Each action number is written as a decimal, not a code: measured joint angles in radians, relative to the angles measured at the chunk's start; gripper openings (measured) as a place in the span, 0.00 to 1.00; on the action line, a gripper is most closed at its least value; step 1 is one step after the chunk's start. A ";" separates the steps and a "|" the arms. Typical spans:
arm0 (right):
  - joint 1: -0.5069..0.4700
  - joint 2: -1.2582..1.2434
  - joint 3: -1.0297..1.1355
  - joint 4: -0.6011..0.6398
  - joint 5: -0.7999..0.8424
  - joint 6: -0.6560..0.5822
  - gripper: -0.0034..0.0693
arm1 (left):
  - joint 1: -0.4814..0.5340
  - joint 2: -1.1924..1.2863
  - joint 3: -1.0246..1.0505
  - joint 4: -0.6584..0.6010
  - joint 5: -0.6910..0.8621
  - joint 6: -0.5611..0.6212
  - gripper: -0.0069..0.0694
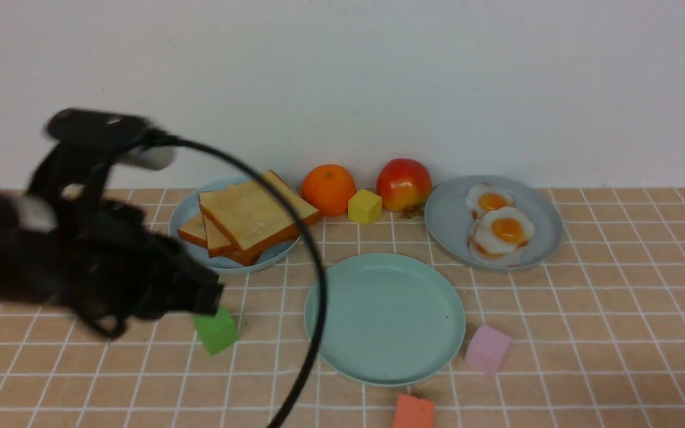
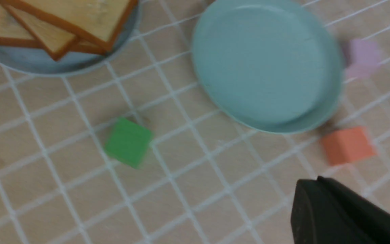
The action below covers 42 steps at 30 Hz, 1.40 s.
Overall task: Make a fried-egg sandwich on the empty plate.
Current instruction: Use the left arm to grab a slice of bread
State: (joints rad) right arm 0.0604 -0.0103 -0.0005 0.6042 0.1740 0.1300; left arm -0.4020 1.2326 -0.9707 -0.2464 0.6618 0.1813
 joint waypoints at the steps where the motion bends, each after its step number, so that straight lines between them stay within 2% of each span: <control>1: 0.000 0.000 -0.005 0.004 0.009 -0.001 0.36 | 0.000 0.000 -0.007 0.008 0.000 -0.001 0.07; 2: 0.000 0.012 -0.082 0.020 0.115 -0.018 0.32 | 0.000 0.079 -0.072 0.081 0.003 -0.012 0.07; 5: 0.000 0.089 -0.254 0.018 0.297 -0.101 0.22 | 0.000 0.216 -0.174 0.173 0.007 -0.047 0.07; 9: 0.000 0.280 -0.553 -0.029 0.602 -0.279 0.07 | 0.000 0.394 -0.336 0.286 0.025 -0.089 0.07; 10: 0.000 0.300 -0.583 -0.036 0.634 -0.293 0.05 | 0.000 0.412 -0.353 0.294 0.029 -0.089 0.07; 12: 0.000 0.413 -0.735 -0.080 0.814 -0.353 0.04 | 0.002 0.517 -0.453 0.320 0.073 -0.076 0.07; 14: 0.013 0.489 -0.822 -0.110 0.895 -0.368 0.04 | 0.017 0.605 -0.546 0.313 0.123 -0.042 0.07; 15: 0.015 0.494 -0.835 -0.115 0.905 -0.369 0.04 | 0.017 0.613 -0.546 0.313 0.128 -0.042 0.07; 19: 0.063 0.556 -0.898 -0.124 0.920 -0.383 0.05 | 0.054 0.754 -0.665 0.290 0.141 0.106 0.08; 21: 0.067 0.558 -0.899 -0.125 0.920 -0.385 0.05 | 0.058 0.771 -0.672 0.291 0.131 0.140 0.10; 23: 0.069 0.558 -0.899 -0.126 0.921 -0.386 0.05 | 0.060 0.804 -0.676 0.298 0.088 0.192 0.19; 28: 0.069 0.558 -0.899 -0.129 0.920 -0.386 0.05 | 0.060 0.847 -0.681 0.323 0.029 0.200 0.46; 29: 0.069 0.558 -0.899 -0.129 0.920 -0.386 0.05 | 0.060 0.849 -0.681 0.324 0.028 0.200 0.47; 32: 0.069 0.558 -0.899 -0.129 0.920 -0.386 0.05 | 0.060 0.875 -0.681 0.330 -0.001 0.201 0.59; 42: 0.069 0.559 -0.899 -0.130 0.920 -0.386 0.05 | 0.058 0.897 -0.685 0.351 -0.026 0.201 0.59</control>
State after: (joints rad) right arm 0.1299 0.5483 -0.8998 0.4745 1.0938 -0.2560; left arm -0.3437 2.1294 -1.6553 0.1045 0.6362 0.3828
